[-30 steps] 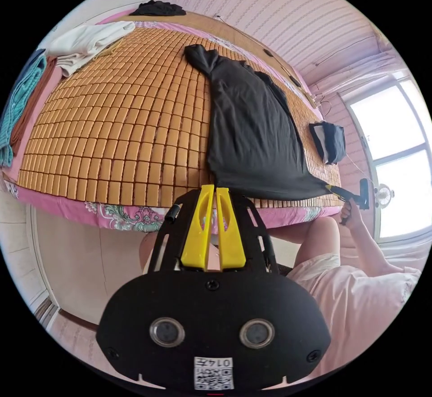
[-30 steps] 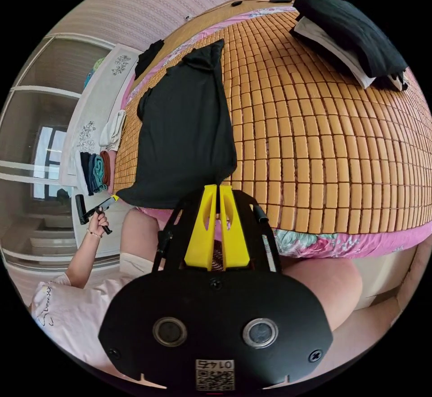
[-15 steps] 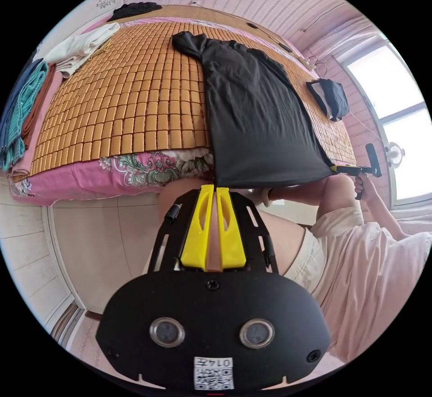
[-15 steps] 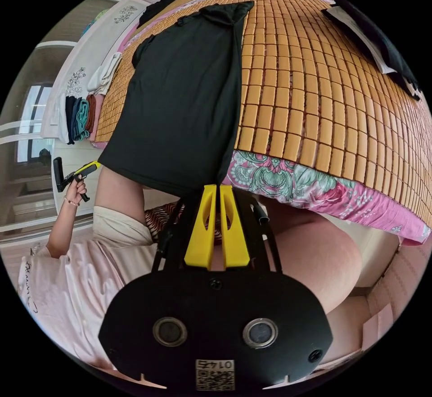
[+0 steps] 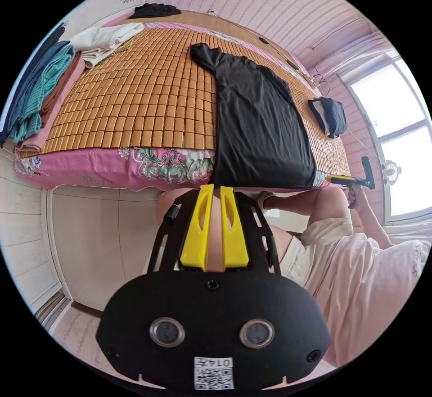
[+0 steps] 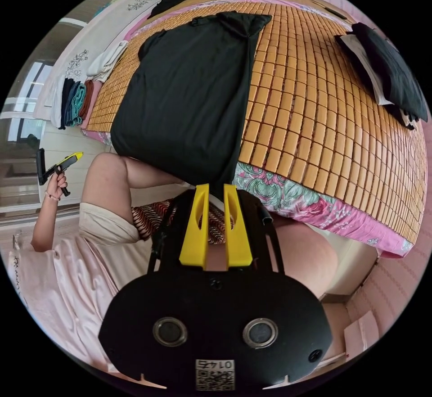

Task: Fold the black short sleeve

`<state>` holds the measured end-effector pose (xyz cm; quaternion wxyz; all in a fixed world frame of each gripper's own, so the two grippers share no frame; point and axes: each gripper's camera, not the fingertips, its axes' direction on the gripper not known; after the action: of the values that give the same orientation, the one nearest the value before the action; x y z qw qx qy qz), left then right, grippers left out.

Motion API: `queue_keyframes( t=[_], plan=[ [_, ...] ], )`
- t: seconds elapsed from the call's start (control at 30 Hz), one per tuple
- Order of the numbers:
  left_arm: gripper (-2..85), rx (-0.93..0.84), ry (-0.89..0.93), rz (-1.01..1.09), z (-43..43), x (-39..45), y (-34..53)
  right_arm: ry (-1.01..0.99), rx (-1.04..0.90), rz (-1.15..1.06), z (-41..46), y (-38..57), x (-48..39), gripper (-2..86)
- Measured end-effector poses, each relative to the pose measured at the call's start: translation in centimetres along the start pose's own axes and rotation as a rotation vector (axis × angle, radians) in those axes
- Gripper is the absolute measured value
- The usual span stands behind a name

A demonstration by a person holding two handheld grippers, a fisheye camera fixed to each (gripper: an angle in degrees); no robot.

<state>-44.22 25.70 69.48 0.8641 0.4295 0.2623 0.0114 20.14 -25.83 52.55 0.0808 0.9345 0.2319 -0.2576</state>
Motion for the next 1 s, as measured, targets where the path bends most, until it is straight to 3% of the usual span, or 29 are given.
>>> queue_keyframes(
  t=[0.5,0.77,1.0],
  plan=[
    [1.4,0.079,-0.042,0.281,-0.4,8.9,-7.9,0.044,0.118,-0.08,-3.6,-4.3,-3.0,5.3],
    [2.4,0.097,0.063,0.463,5.4,16.1,-21.2,0.109,0.205,-0.136,-7.1,-10.4,-1.0,6.0],
    [3.3,0.036,0.132,0.525,11.4,19.6,-32.8,0.137,0.303,-0.185,-9.2,-22.8,0.4,7.3]
  ],
)
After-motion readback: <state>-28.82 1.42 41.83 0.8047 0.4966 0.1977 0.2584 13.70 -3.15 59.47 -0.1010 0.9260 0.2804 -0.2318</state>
